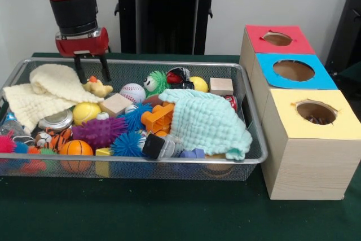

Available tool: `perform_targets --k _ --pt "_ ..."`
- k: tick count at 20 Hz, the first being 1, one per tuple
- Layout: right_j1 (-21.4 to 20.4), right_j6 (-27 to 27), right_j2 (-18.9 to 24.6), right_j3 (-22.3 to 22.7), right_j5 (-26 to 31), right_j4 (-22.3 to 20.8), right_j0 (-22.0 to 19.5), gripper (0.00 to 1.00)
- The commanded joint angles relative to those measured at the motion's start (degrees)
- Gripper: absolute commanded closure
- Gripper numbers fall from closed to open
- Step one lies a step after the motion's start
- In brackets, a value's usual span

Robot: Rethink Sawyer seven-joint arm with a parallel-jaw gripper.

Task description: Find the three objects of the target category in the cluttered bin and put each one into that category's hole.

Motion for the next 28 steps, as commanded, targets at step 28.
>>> perform_targets --k 28 --pt "8.2 -21.0 2.4 -8.6 5.0 -5.9 -3.7 0.0"
